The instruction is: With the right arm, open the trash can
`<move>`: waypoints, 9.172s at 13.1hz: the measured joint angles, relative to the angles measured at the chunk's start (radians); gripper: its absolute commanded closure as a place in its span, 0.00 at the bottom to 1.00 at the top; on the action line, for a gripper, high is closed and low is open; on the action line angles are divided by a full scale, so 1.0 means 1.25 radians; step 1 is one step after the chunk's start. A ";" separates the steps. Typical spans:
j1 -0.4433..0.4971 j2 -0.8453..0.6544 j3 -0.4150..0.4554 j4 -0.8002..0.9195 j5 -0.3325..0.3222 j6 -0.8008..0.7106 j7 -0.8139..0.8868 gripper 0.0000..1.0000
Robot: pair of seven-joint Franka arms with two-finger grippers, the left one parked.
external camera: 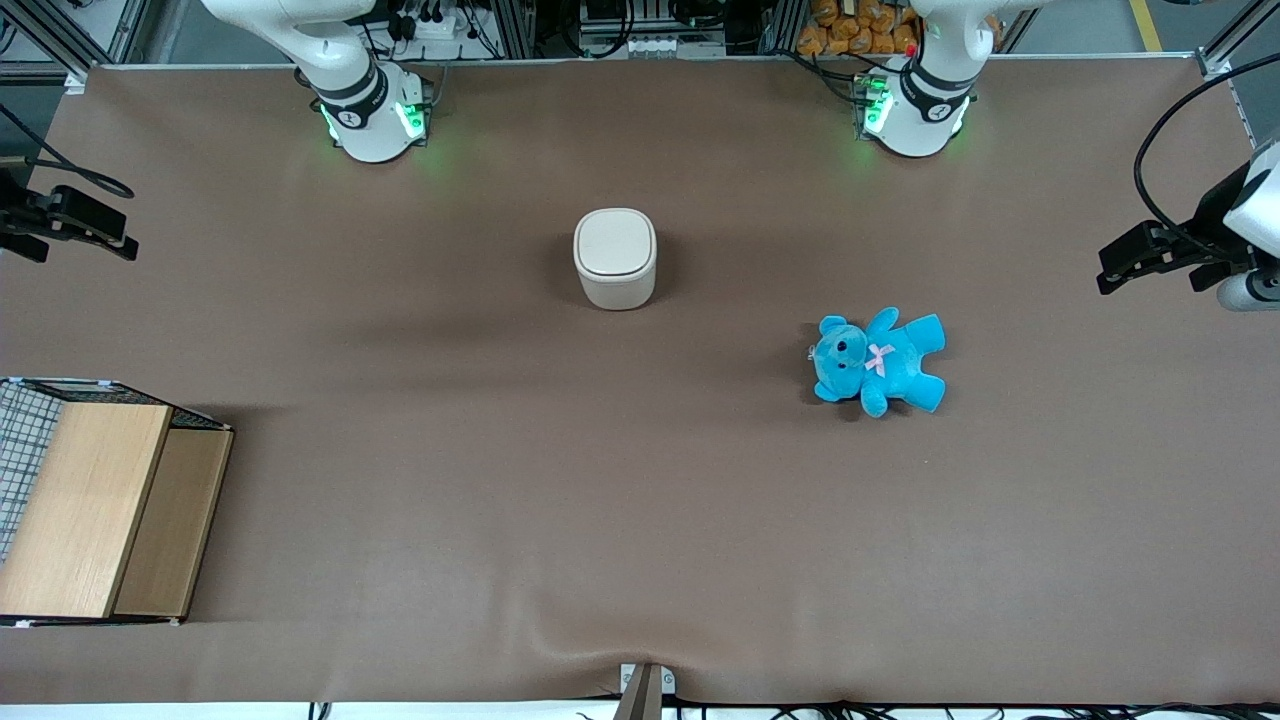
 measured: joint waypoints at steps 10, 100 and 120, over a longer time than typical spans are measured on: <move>0.000 0.004 0.000 0.000 0.000 -0.003 0.000 0.00; 0.370 0.191 0.387 -0.393 0.005 0.523 0.786 1.00; 0.369 0.179 0.385 -0.346 0.065 0.489 0.788 1.00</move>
